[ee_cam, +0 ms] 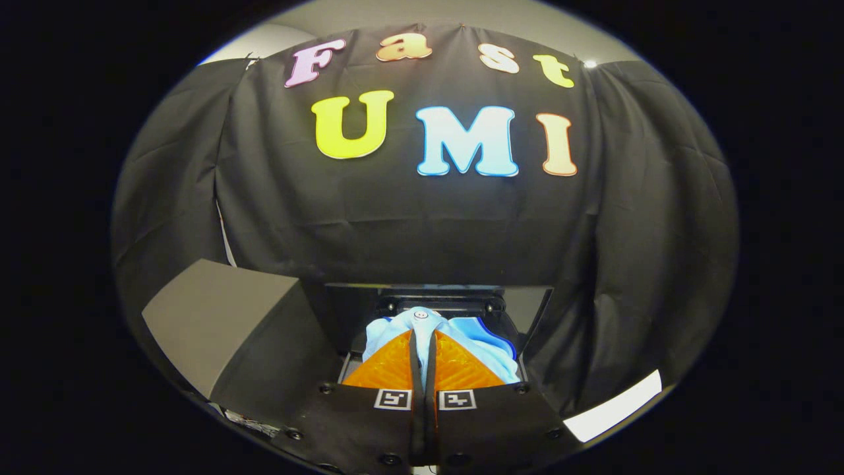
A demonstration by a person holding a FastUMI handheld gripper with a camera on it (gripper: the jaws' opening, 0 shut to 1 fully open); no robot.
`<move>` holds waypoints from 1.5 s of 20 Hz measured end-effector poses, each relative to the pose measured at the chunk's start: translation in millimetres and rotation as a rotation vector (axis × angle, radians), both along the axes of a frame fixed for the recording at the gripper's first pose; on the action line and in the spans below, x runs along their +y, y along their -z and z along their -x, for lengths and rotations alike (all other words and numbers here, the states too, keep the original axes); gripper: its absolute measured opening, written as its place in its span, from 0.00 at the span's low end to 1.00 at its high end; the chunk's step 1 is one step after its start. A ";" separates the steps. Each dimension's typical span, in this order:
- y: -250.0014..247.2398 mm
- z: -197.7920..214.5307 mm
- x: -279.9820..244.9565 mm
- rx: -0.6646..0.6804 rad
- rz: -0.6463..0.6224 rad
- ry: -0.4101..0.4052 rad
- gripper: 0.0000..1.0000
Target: Put the clothes into the washing machine and then close the washing machine lid.
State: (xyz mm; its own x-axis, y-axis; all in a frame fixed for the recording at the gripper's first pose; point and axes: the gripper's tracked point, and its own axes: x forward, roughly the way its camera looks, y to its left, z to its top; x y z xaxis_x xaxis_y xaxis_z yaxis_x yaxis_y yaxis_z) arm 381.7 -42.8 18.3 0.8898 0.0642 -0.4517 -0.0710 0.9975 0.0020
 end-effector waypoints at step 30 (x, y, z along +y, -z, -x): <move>220.4 15.3 -31.2 0.407 0.091 0.037 0.80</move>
State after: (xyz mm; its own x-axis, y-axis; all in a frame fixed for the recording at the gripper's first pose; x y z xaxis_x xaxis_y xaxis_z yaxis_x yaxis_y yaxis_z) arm 366.3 -74.0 -202.1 0.6388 -0.0209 -0.7691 -0.0468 0.9967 -0.0659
